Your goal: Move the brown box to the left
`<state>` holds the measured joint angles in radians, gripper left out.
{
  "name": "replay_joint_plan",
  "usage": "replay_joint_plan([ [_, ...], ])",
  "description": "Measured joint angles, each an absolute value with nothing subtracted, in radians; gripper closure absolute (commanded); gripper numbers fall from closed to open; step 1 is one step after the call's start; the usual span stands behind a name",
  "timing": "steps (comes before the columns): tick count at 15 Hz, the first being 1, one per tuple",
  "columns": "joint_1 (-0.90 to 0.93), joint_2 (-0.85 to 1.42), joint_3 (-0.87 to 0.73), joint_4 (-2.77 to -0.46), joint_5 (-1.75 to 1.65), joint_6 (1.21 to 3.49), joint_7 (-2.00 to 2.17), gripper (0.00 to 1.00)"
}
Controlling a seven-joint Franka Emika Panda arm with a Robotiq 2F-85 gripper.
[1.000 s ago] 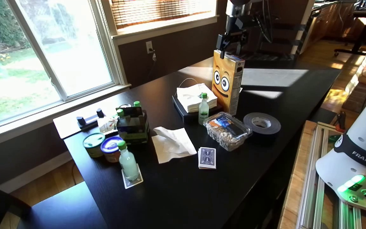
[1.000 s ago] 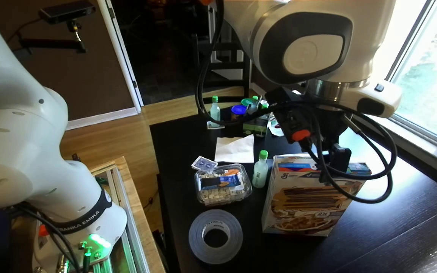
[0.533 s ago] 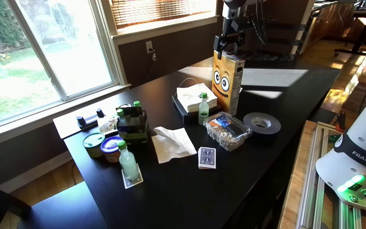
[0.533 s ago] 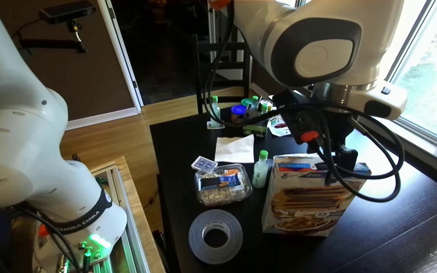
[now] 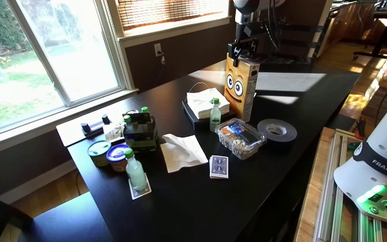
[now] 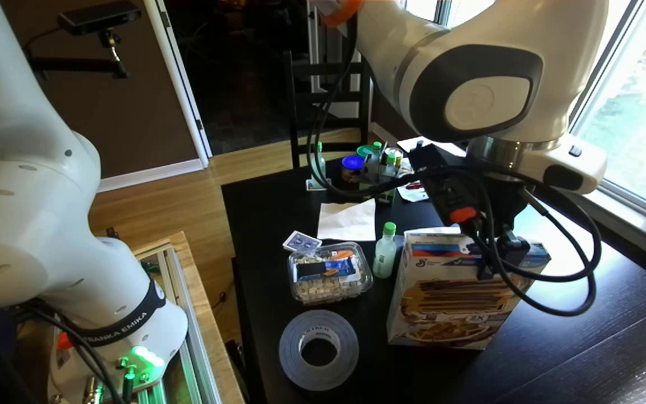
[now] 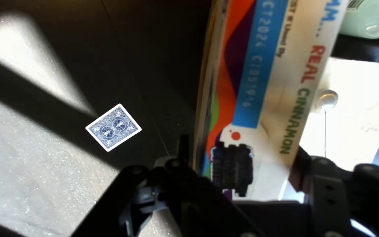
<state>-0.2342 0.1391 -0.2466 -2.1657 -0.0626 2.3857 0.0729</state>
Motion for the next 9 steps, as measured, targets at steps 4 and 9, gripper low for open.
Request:
replay_joint_plan([
  [4,-0.233,0.141,-0.245,-2.165,-0.062,2.386,0.071,0.77],
  [9,-0.229,0.109,-0.241,-2.168,-0.141,2.386,0.051,0.99],
])
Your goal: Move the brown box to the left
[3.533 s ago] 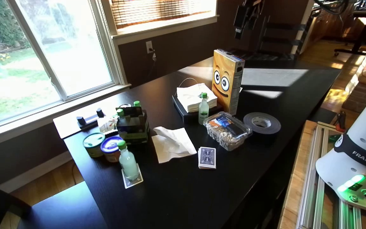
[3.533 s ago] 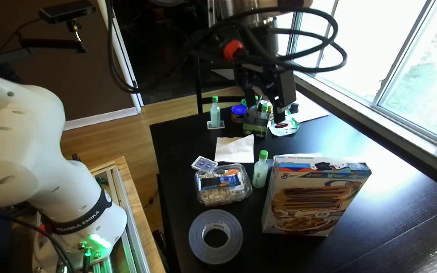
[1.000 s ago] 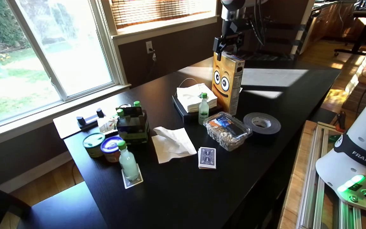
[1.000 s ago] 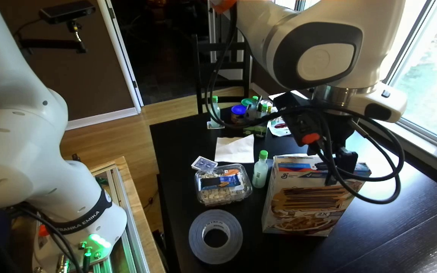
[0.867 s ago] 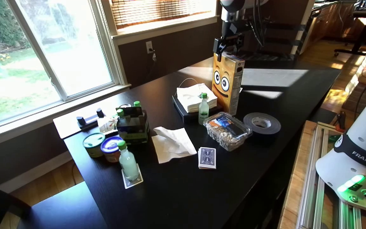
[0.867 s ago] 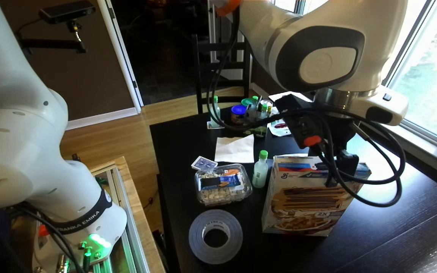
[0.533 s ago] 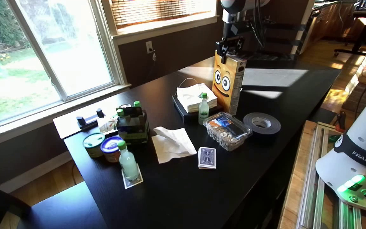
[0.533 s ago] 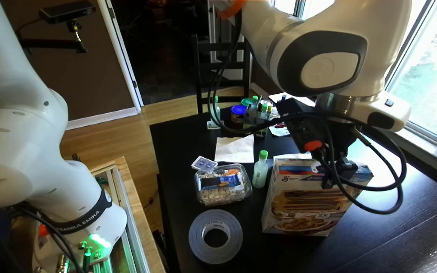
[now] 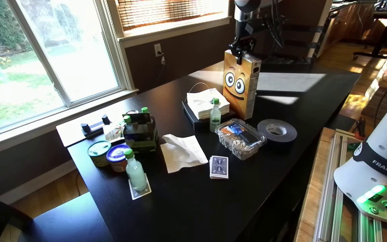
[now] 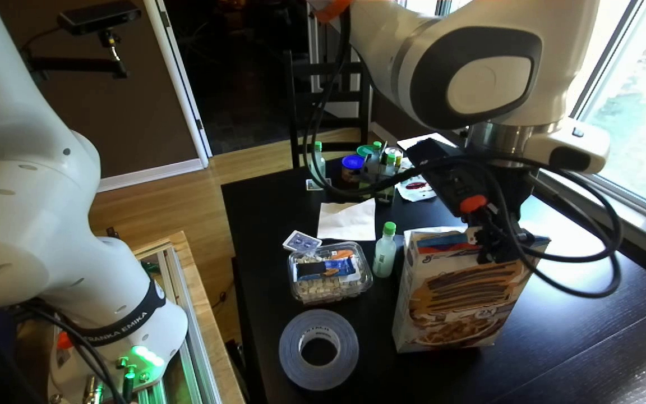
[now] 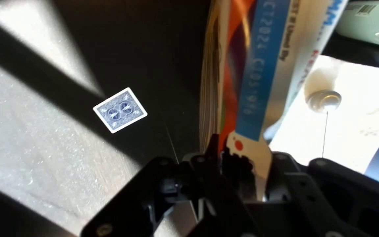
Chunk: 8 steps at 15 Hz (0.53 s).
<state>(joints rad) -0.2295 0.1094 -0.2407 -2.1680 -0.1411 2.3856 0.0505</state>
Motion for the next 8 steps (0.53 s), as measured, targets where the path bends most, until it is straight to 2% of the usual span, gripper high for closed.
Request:
replay_joint_plan([
  [5,-0.207,-0.055,-0.223,-2.175,-0.447,2.308,0.064,0.98],
  [8,-0.18,-0.148,-0.164,-2.199,-0.509,2.286,0.036,0.98],
])
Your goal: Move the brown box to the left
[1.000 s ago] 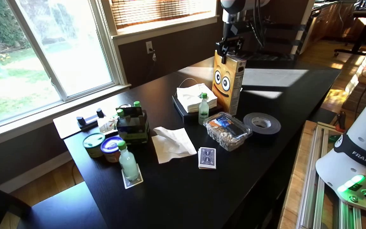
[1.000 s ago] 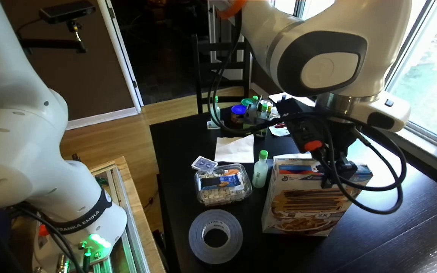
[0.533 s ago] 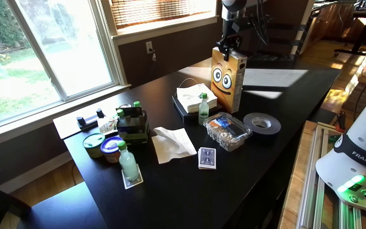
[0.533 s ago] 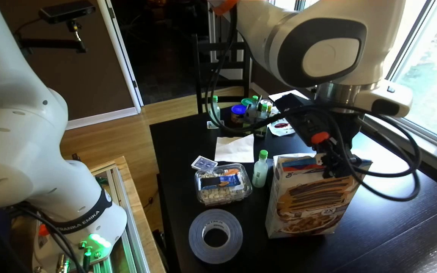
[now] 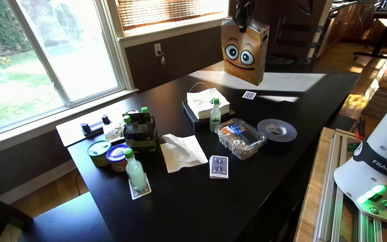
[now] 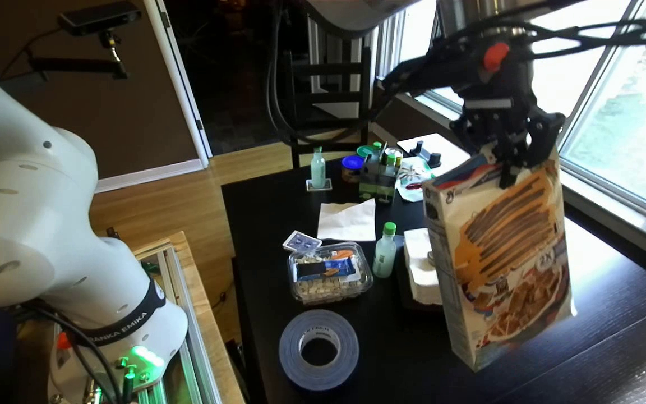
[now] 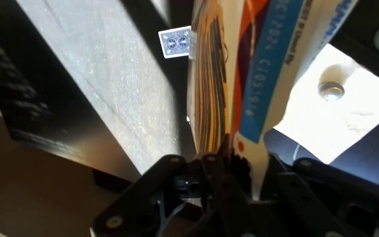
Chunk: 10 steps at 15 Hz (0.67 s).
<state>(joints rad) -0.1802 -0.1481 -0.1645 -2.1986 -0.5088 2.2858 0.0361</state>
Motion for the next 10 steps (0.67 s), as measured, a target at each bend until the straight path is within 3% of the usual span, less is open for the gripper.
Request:
replay_joint_plan([
  [2,-0.148,-0.186,-0.11,-2.221,-0.515,2.284,0.02,0.92],
  [10,-0.15,-0.163,-0.109,-2.229,-0.535,2.359,0.028,0.98],
])
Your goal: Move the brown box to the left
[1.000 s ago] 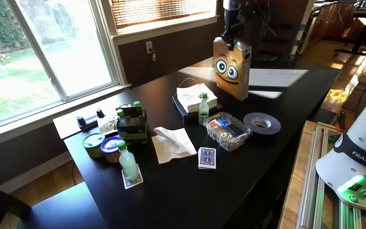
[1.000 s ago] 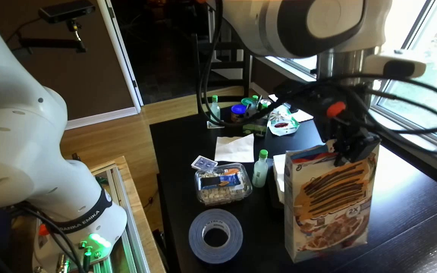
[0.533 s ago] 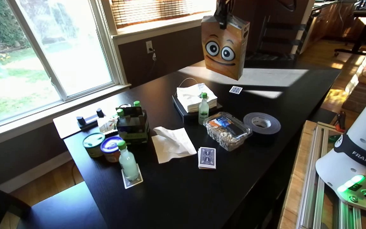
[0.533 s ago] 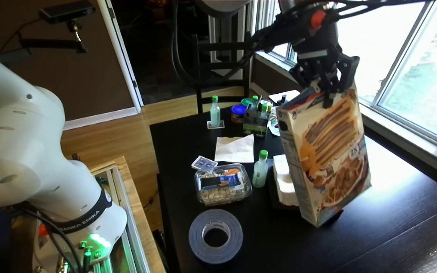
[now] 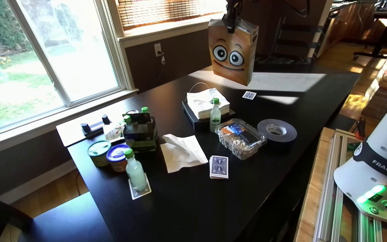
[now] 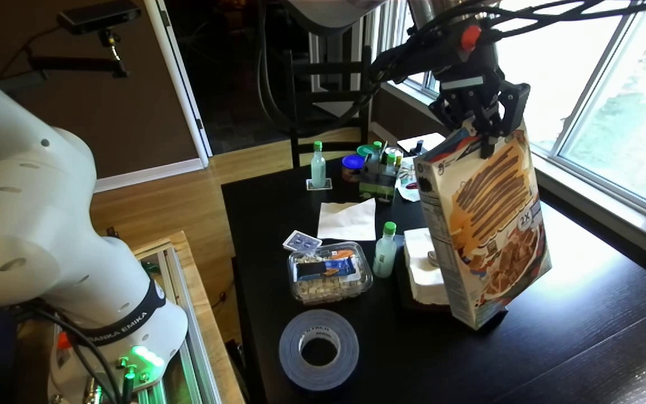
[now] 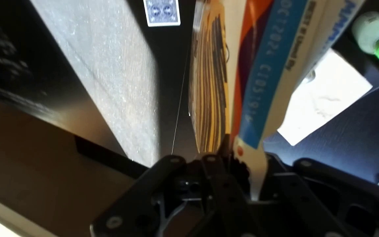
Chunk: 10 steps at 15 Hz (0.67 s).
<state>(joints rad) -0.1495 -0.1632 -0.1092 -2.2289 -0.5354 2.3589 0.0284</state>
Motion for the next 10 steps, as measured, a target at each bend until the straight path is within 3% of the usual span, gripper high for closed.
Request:
replay_joint_plan([
  [10,-0.09,-0.048,-0.069,-2.044,-0.569,2.477,-0.296,0.98],
])
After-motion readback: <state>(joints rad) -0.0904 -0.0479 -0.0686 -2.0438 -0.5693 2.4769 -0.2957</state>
